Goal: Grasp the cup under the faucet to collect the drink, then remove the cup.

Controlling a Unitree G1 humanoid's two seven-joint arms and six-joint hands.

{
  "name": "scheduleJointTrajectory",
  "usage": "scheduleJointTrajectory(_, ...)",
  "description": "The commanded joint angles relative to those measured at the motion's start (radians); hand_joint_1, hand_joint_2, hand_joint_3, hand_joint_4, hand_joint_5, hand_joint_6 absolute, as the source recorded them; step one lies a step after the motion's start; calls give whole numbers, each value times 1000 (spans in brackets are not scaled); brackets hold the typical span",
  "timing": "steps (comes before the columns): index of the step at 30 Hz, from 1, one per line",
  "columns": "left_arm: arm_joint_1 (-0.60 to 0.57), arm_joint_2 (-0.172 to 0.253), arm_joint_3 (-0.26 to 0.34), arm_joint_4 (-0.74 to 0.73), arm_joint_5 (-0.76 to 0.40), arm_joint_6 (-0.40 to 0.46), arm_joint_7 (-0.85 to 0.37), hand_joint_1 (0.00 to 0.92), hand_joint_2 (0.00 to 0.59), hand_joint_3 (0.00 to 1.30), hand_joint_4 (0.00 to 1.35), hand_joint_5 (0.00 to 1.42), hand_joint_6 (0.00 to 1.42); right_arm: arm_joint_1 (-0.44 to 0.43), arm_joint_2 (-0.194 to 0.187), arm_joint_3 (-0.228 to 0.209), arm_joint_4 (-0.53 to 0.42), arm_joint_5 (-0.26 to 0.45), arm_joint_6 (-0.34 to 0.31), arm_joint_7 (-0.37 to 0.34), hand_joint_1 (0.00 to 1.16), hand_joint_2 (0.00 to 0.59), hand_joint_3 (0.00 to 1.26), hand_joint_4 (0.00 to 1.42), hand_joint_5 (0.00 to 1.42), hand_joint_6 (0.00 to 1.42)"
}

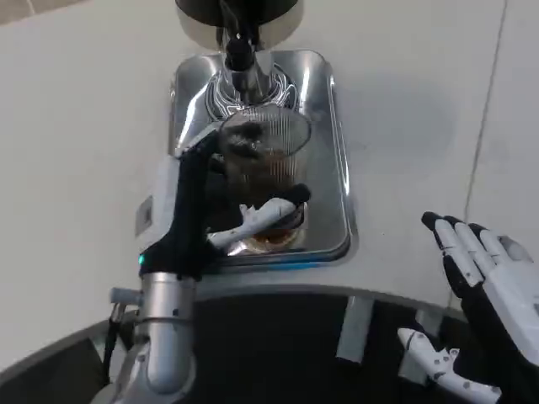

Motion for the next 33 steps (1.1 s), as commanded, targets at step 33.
scheduleJointTrajectory(33, 377, 32, 130, -518, -5, 2, -72, 771, 95, 1211, 1165, 1297, 1424, -84, -49, 12, 40, 33, -67, -38, 204, 462, 0, 0, 0, 0)
